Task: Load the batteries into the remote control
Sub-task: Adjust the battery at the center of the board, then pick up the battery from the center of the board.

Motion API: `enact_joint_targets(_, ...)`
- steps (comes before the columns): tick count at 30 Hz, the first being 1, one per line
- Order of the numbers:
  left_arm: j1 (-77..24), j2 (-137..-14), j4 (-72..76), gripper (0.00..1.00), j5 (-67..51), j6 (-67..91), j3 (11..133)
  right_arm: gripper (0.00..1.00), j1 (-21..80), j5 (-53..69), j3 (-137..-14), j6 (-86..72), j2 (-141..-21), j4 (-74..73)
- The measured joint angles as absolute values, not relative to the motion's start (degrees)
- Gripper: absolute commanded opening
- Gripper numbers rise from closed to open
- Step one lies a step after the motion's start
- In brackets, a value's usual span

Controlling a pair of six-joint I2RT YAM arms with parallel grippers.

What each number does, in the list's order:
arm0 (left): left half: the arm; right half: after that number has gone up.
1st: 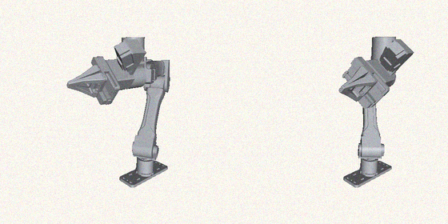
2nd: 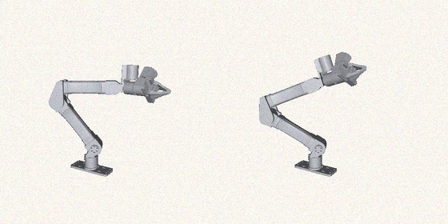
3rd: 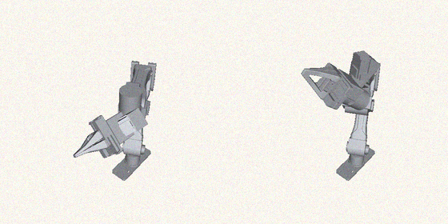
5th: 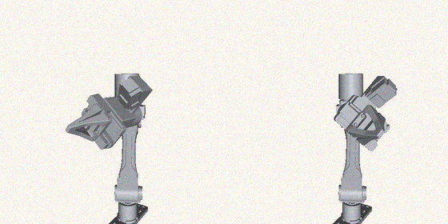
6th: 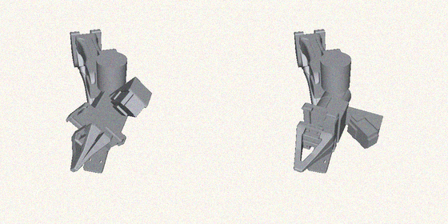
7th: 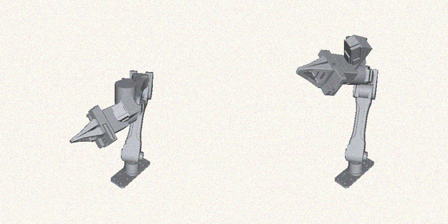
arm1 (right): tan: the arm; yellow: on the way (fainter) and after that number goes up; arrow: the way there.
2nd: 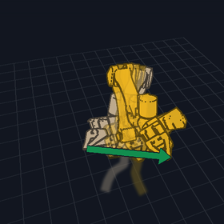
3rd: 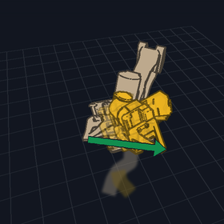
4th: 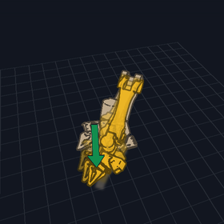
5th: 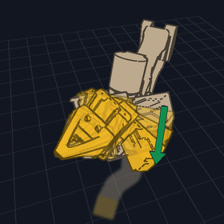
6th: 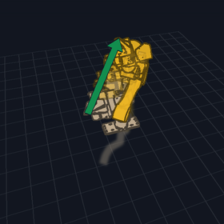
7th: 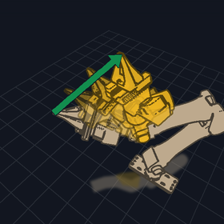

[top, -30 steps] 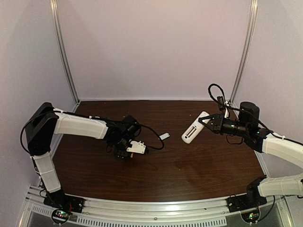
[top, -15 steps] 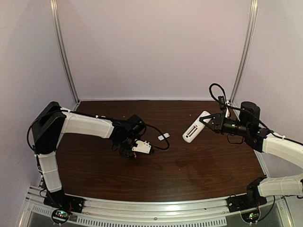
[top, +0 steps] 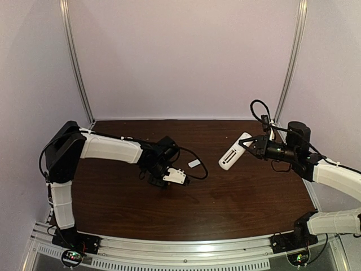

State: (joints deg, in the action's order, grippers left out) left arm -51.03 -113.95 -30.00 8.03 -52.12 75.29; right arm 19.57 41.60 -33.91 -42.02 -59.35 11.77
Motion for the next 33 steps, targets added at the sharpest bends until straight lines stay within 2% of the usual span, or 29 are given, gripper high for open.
enact_joint_targets(15, -50.0, -120.25, -36.34, 0.33, 3.01, -50.61, 85.36, 0.0, 18.92, 42.02, -33.26, -42.0, -59.35, 11.75)
enact_joint_targets(25, -49.82, -124.84, -39.24, 0.23, 0.19, -49.65, 92.38, 0.0, 18.26, 42.19, -32.97, -41.98, -59.35, 11.75)
enact_joint_targets(33, -49.3, -125.14, -43.46, 0.09, -3.53, -42.81, 93.27, 0.0, 17.98, 42.35, -32.29, -42.02, -59.35, 11.79)
